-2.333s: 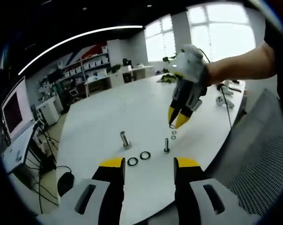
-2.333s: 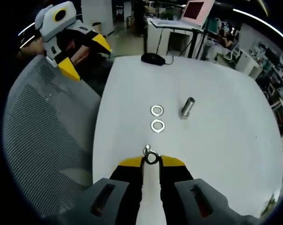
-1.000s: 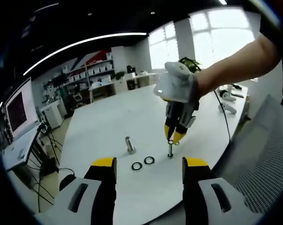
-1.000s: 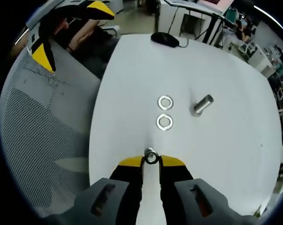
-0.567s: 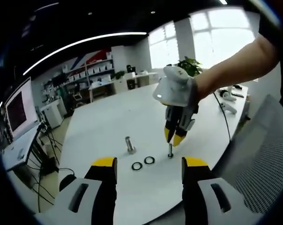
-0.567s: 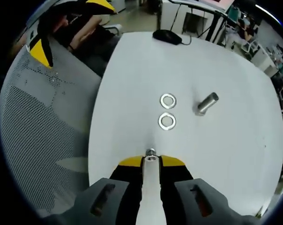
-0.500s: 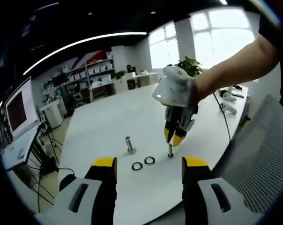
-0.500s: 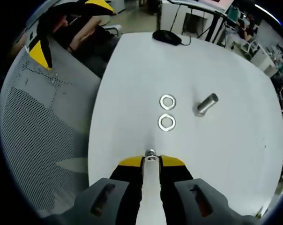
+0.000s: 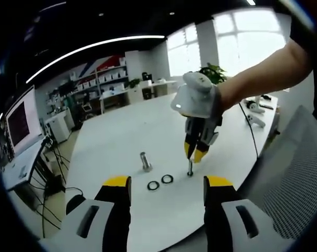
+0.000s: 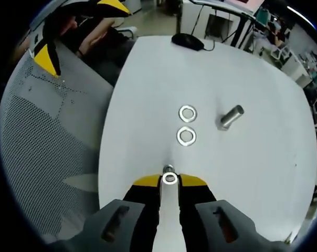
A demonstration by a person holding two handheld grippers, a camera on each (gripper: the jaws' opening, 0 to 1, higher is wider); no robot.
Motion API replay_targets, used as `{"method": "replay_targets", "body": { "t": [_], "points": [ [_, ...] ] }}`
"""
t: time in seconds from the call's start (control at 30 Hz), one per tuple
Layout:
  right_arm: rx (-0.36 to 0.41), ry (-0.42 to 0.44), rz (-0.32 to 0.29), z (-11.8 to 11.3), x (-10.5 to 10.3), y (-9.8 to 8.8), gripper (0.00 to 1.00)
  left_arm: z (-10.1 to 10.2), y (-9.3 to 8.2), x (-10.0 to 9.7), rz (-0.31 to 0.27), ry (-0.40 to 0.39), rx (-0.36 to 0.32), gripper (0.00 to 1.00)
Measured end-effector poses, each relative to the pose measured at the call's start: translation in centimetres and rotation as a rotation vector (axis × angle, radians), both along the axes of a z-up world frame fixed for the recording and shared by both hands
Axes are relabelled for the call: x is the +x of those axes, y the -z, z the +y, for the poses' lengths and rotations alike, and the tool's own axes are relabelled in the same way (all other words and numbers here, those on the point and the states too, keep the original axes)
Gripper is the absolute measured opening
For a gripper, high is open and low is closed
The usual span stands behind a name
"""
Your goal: Place the washer onto the threaded stud by aligning its center hole with the stud, sliding it down to the base, and recovering from edge contact or off-axis alignment until the washer reaches the visible bottom stop.
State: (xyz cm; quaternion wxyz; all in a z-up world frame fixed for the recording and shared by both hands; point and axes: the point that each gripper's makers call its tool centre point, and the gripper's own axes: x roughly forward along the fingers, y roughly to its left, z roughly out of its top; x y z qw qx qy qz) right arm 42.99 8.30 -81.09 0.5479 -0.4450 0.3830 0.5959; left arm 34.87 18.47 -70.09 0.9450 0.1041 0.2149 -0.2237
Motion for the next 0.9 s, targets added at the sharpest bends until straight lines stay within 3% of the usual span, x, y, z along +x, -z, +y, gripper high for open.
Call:
{"method": "replay_targets", "body": {
  "t": [0.57,0.9],
  "points": [
    [-0.043,-0.030,-0.010,0.7,-0.1,0.2,0.13,0.0,0.0,0.0,-0.004,-0.002,-0.005,0.54],
    [-0.074,-0.041,-0.006,0.6,-0.2,1.3,0.13,0.0,0.0,0.0,-0.004,-0.002,-0.009,0.54]
  ]
}}
